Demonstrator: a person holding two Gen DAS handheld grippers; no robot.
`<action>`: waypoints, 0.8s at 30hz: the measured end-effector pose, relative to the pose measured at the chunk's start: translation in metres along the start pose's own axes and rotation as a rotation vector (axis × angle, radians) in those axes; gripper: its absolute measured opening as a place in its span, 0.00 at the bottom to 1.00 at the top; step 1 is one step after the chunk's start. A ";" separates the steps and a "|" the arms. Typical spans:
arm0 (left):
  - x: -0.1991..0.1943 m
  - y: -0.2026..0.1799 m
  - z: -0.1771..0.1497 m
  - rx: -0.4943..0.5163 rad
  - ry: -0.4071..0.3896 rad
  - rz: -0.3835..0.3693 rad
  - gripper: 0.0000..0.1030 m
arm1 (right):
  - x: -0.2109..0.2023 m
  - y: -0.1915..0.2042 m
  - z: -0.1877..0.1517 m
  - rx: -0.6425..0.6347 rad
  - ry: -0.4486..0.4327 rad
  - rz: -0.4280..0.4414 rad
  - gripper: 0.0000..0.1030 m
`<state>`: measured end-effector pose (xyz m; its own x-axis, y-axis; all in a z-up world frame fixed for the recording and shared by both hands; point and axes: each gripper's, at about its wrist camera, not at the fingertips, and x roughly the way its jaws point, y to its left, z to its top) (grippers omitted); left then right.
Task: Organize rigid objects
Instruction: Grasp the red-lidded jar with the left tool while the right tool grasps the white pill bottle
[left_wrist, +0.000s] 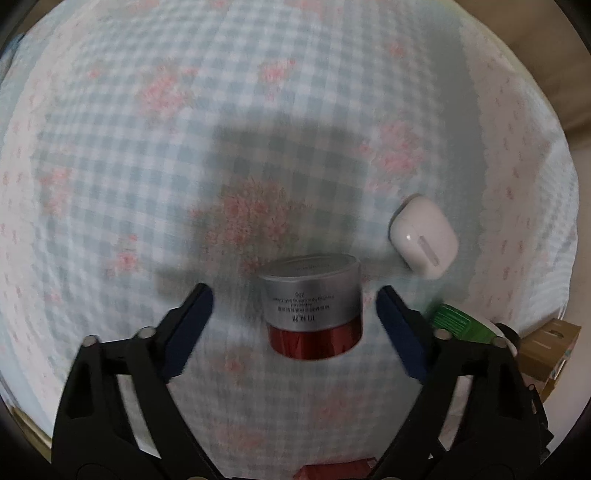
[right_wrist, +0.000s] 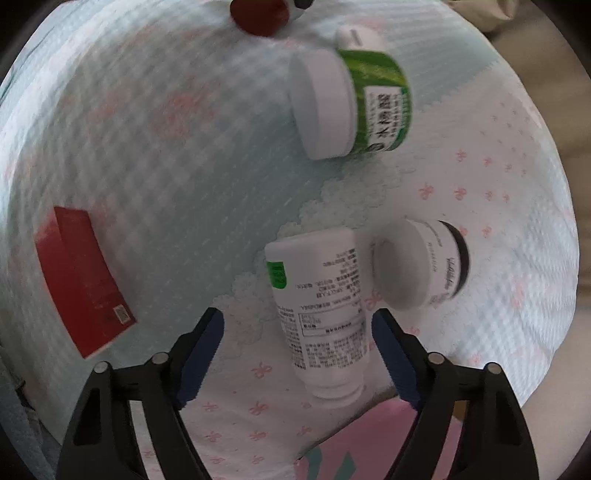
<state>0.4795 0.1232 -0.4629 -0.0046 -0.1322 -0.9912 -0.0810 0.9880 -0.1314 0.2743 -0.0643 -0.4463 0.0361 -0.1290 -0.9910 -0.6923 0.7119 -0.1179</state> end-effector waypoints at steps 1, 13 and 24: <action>0.005 0.000 0.000 -0.003 0.008 0.002 0.79 | 0.003 0.000 0.000 -0.003 0.008 0.002 0.76; 0.019 -0.007 -0.002 -0.002 0.008 -0.035 0.50 | 0.026 -0.010 0.008 -0.010 0.067 -0.020 0.48; -0.011 0.016 -0.009 0.013 -0.041 -0.054 0.49 | 0.013 -0.019 0.005 0.099 0.042 -0.004 0.47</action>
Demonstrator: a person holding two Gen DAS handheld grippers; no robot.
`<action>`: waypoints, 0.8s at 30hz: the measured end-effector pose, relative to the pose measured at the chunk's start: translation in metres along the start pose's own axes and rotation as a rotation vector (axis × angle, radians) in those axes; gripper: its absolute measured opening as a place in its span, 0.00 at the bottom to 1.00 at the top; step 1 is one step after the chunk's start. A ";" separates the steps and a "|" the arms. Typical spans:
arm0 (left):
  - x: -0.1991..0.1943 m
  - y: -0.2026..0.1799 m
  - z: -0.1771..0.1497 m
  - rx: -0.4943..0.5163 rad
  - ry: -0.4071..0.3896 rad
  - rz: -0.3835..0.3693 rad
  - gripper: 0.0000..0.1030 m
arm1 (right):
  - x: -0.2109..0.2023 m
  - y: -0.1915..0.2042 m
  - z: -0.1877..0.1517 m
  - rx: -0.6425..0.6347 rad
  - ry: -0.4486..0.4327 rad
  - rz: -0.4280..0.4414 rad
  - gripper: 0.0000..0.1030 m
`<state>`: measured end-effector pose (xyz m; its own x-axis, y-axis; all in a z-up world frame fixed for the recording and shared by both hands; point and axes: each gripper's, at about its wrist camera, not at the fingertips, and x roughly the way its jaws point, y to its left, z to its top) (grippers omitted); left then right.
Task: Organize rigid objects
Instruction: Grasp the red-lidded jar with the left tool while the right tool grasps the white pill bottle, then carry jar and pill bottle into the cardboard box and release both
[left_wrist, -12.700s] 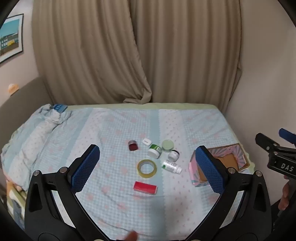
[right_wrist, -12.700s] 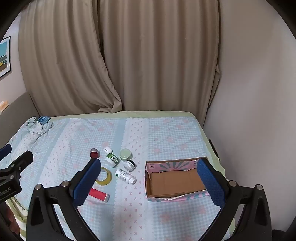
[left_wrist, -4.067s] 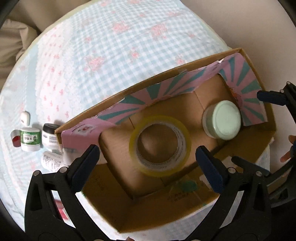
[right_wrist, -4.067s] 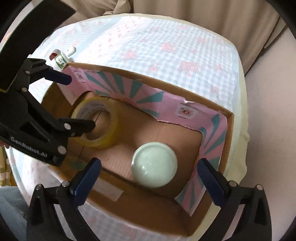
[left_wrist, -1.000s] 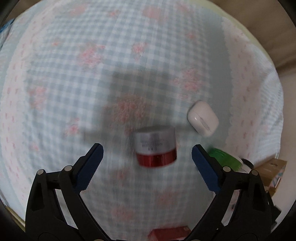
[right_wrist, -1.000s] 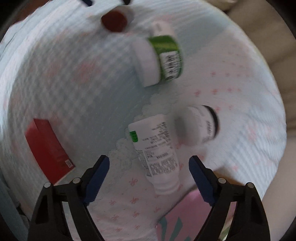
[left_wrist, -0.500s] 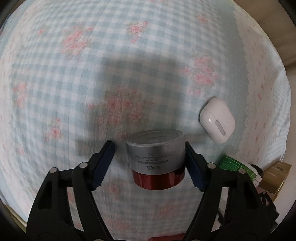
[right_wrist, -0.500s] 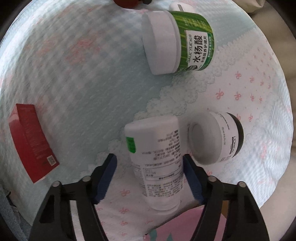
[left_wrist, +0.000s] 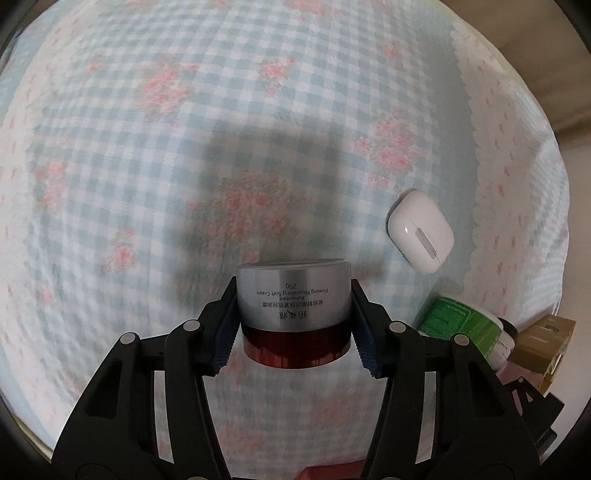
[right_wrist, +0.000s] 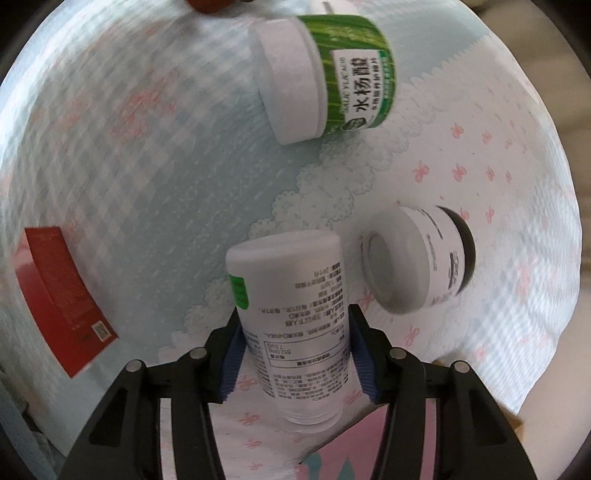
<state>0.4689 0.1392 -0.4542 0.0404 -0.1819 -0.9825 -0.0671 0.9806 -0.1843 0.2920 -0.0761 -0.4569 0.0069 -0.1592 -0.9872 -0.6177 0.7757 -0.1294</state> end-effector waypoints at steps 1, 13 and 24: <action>-0.004 0.002 -0.002 0.002 -0.008 -0.002 0.49 | -0.002 -0.001 0.000 0.013 -0.003 0.004 0.47; -0.094 0.005 -0.044 0.063 -0.146 -0.054 0.49 | -0.062 -0.012 -0.014 0.247 -0.098 0.056 0.46; -0.193 -0.027 -0.125 0.172 -0.250 -0.136 0.49 | -0.158 -0.013 -0.067 0.543 -0.217 0.121 0.46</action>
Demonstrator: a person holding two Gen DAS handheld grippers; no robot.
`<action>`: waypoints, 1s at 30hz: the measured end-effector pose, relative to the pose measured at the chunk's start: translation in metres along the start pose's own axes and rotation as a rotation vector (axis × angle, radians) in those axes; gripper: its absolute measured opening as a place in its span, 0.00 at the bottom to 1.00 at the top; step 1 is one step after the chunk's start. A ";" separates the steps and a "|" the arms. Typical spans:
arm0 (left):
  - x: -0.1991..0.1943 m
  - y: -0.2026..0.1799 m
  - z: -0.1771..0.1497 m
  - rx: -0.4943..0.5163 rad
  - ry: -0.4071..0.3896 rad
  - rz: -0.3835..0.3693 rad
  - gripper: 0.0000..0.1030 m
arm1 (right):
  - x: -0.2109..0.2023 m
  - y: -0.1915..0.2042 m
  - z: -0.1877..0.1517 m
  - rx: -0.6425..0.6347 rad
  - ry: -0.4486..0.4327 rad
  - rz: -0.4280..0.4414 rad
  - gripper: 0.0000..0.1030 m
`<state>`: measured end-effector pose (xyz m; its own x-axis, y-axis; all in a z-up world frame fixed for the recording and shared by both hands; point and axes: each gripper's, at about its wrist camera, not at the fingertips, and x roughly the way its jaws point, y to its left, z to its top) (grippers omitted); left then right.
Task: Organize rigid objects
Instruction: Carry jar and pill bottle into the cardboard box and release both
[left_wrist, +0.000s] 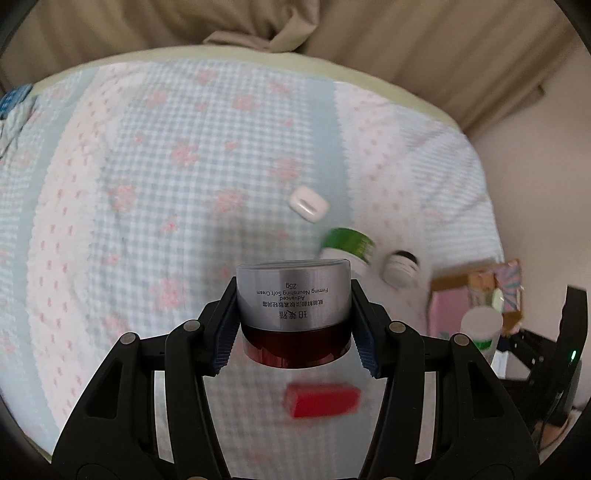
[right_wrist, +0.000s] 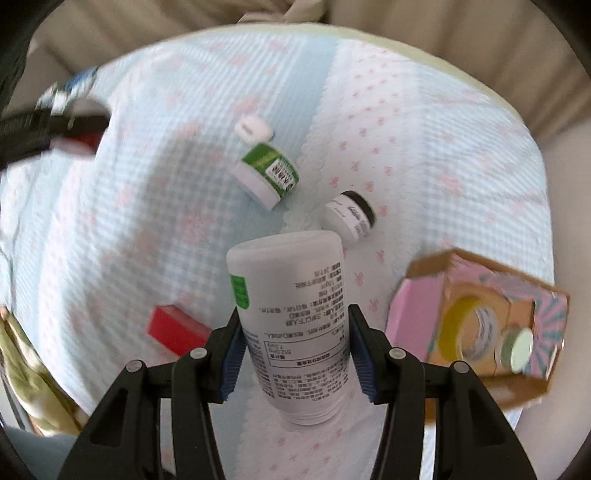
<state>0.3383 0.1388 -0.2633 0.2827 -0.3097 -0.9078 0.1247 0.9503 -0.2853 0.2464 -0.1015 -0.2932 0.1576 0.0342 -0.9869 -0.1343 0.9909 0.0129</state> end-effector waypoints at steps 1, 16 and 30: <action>-0.006 -0.004 -0.005 0.007 -0.005 -0.008 0.49 | -0.010 -0.001 -0.003 0.020 -0.009 0.003 0.46; -0.058 -0.128 -0.065 0.069 -0.066 -0.045 0.49 | -0.099 -0.067 -0.058 0.175 -0.127 0.052 0.46; 0.015 -0.286 -0.101 0.025 -0.026 -0.077 0.49 | -0.097 -0.246 -0.101 0.304 -0.108 0.119 0.46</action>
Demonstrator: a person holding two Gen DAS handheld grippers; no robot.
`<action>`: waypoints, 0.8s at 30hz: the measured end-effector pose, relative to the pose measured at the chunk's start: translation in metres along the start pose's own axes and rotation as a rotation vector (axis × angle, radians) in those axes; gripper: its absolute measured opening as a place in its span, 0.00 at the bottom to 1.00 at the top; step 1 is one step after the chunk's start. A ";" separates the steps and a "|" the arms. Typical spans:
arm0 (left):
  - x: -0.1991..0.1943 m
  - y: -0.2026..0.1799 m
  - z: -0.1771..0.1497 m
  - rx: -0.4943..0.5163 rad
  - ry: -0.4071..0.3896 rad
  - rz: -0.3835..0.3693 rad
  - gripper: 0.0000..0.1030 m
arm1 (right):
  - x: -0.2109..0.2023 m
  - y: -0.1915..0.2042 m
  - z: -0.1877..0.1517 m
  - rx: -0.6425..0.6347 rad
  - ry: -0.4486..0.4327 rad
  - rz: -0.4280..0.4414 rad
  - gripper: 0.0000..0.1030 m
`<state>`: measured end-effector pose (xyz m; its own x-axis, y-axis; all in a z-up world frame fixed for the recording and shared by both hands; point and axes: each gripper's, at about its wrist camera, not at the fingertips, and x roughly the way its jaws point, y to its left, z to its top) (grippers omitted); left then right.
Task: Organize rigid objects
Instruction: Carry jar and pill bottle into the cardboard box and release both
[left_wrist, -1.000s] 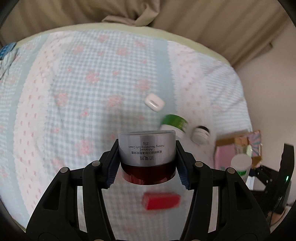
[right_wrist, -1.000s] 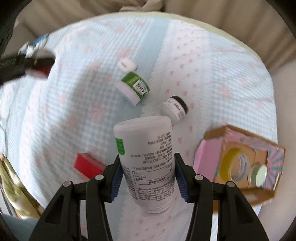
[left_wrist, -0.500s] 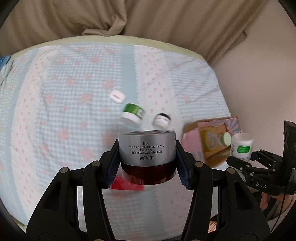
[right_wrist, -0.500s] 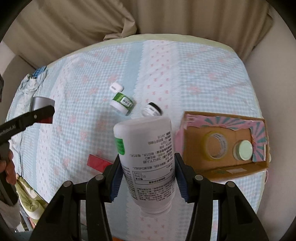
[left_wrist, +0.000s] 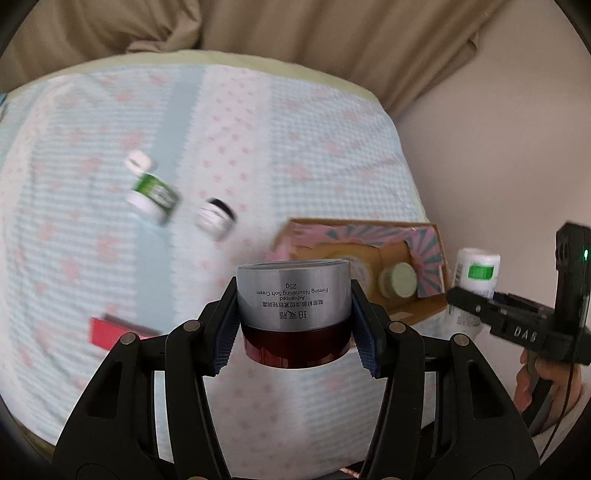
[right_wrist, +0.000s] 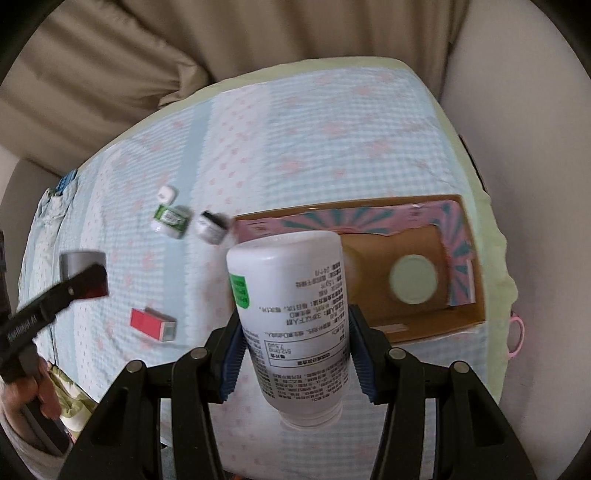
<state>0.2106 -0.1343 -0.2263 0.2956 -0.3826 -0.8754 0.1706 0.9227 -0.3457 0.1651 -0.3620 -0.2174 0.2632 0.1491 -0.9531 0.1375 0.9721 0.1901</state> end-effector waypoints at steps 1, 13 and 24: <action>0.010 -0.011 -0.002 0.006 0.011 -0.002 0.49 | 0.001 -0.010 0.002 0.011 0.002 0.004 0.46; 0.134 -0.083 -0.020 0.137 0.176 0.073 0.49 | 0.064 -0.089 0.035 0.087 0.091 0.071 0.46; 0.192 -0.090 -0.039 0.320 0.267 0.176 0.49 | 0.134 -0.115 0.034 0.129 0.159 0.144 0.47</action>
<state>0.2150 -0.2884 -0.3763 0.1009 -0.1566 -0.9825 0.4334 0.8958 -0.0983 0.2169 -0.4598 -0.3586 0.1367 0.3210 -0.9372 0.2324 0.9092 0.3453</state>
